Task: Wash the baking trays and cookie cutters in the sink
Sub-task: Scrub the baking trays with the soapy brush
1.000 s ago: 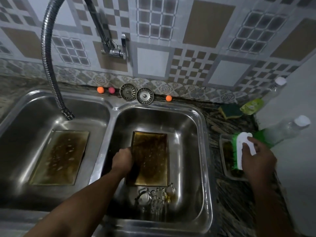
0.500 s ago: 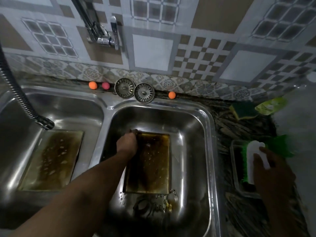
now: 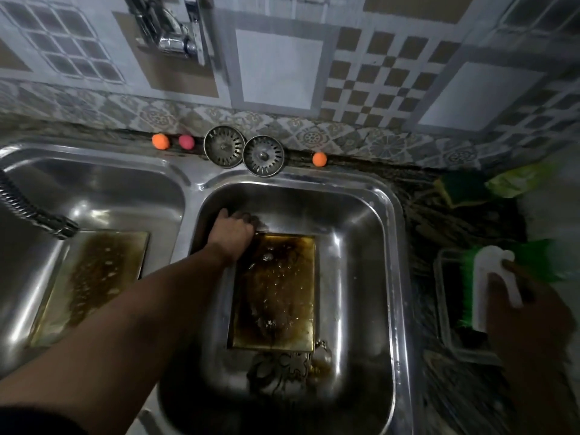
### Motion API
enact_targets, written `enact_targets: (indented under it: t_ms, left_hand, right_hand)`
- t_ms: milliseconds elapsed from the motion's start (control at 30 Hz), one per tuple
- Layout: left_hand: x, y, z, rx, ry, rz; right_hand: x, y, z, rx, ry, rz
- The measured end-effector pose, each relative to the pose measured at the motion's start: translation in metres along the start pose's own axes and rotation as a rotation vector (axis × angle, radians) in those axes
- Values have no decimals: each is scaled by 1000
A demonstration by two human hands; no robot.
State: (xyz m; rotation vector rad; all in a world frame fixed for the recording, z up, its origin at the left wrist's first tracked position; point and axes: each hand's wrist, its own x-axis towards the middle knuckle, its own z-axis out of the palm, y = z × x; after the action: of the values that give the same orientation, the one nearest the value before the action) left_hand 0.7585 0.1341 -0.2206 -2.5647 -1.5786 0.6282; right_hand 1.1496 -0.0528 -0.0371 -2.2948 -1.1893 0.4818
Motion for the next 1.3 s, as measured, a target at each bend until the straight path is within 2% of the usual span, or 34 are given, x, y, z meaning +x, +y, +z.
enact_targets:
  t_ms: [100,167,233,367,600,667,733,833,900,967,1033,1133,1233,1300]
  left_hand:
    - [-4,1,-6,49,15,18]
    - [-7,0,-14,68,19,22]
    - [-7,-3,-21,65,18,33]
    - [-8,-3,-24,0,21,65]
    - [-9,-2,-33,-96,10,106]
    - [-10,-4,-33,-255,31,37]
    - [-12,-5,-33,-517,33,-69]
    - [-18,-1,-36,-1130,92,-266]
    - [-27,1,-45,-1510,48,-420]
    - [-37,4,-48,-1732,-79,-468]
    - [-49,9,-46,-1822,-168,-472]
    - [-70,20,-42,-1882,-206,-519]
    - [-90,32,-33,-1959,-254,-417]
    - [-97,42,-27,-1928,-223,-374]
  right_hand:
    - [-4,0,5,75,24,-15]
    - [-6,5,12,37,170,-27]
    - [-9,8,16,33,230,-20]
    - [-10,11,17,94,224,23]
    - [-15,16,16,32,260,-8]
    - [-13,18,16,45,259,18]
    - [-12,16,12,64,236,20]
    - [-14,16,11,22,225,-51]
    - [-18,17,14,19,290,-54]
    - [-22,17,17,25,297,-49]
    - [-24,17,15,33,301,-53]
    - [-29,15,10,42,320,-85]
    - [-35,17,7,49,359,-129]
    - [-37,21,7,21,362,-143]
